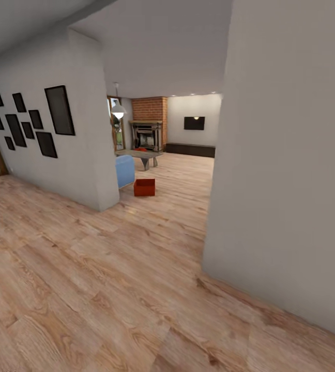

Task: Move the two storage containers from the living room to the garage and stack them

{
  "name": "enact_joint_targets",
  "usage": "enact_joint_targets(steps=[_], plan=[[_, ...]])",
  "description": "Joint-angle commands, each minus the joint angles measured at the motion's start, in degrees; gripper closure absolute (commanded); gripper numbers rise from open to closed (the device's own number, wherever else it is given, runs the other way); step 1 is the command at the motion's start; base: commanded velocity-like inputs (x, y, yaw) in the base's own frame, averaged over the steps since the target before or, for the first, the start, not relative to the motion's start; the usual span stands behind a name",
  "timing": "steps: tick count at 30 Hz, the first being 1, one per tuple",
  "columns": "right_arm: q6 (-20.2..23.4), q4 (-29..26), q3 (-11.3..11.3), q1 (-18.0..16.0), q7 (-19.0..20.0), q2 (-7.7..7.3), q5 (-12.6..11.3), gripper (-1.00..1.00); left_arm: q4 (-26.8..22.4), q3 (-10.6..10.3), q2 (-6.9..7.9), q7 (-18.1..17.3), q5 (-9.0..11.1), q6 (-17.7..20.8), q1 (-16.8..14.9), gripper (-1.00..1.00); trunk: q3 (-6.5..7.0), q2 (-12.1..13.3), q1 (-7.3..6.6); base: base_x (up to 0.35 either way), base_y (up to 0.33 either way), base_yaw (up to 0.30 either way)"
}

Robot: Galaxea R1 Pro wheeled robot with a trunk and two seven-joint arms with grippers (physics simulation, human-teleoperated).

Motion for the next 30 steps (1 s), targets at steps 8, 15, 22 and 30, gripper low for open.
enact_joint_targets(steps=[8, 15, 22, 30], plan=[[-0.3, 0.1, 0.5, -0.1, 0.0, 0.0, -0.5, -1.0, 0.0, 0.0, -0.01, 0.0, 0.3, -0.1, 0.0, -1.0, -0.05, 0.0, 0.03, 0.326, 0.084, 0.3], [-0.3, 0.1, 0.5, -0.1, -0.1, 0.03, -0.5, -1.0, 0.0, 0.1, -0.01, 0.0, 0.3, 0.0, 0.0, -1.0, -0.05, 0.0, 0.03, 0.326, 0.108, 0.3], [-0.3, 0.1, 0.6, -0.1, 0.3, -0.06, -0.3, -1.0, 0.0, 0.1, -0.01, 0.0, 0.3, 0.0, 0.0, -1.0, -0.05, 0.0, 0.03, 0.325, 0.139, 0.244], [-0.3, 0.1, 0.8, -0.1, 0.1, -0.17, -0.3, -1.0, 0.0, 0.1, -0.01, 0.0, 0.3, 0.1, 0.0, -1.0, -0.05, 0.0, 0.03, 0.326, 0.15, 0.024]])
